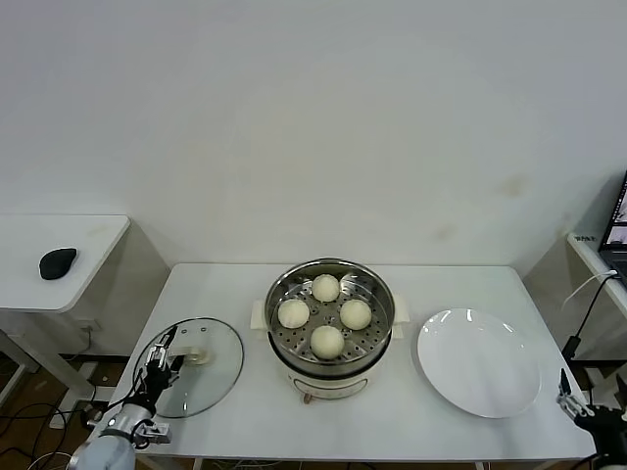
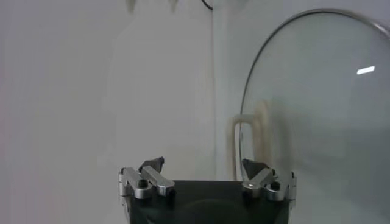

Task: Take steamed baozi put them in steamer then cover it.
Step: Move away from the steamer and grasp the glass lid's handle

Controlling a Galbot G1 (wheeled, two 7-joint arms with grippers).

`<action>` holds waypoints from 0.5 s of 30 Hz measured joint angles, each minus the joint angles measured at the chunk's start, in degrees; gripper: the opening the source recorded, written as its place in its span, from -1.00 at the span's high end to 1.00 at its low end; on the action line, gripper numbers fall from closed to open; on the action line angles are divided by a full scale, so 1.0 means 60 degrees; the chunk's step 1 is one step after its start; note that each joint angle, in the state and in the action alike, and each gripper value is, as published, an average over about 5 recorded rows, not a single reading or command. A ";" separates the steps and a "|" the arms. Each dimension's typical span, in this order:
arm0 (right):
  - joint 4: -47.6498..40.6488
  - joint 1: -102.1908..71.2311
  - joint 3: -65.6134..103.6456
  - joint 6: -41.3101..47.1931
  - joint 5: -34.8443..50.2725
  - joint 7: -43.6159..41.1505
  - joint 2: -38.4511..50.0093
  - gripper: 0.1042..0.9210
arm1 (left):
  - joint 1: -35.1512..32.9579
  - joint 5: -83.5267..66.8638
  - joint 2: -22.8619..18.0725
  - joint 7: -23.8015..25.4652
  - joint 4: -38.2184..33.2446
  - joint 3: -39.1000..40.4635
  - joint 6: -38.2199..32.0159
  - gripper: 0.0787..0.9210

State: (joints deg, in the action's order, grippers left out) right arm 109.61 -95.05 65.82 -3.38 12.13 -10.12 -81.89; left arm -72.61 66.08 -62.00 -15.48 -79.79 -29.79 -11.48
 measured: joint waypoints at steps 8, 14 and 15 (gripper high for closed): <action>-0.0079 -0.0005 -0.0066 -0.0016 -0.0072 -0.0013 -0.0021 -0.76 | 0.0414 -0.0081 0.0012 0.0076 0.0499 0.0097 -0.0008 -0.41; -0.0118 0.0014 -0.0160 -0.0015 -0.0134 -0.0016 -0.0048 -0.76 | 0.0528 -0.0107 0.0002 0.0169 0.0709 0.0153 -0.0032 0.01; -0.0125 0.0014 -0.0179 -0.0015 -0.0144 -0.0017 -0.0056 -0.76 | 0.0552 -0.0111 -0.0003 0.0173 0.0742 0.0158 -0.0036 0.07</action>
State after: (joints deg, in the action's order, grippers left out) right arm 108.86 -94.96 64.75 -3.47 11.26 -10.22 -82.23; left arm -69.29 65.41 -62.02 -14.45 -75.34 -28.84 -11.69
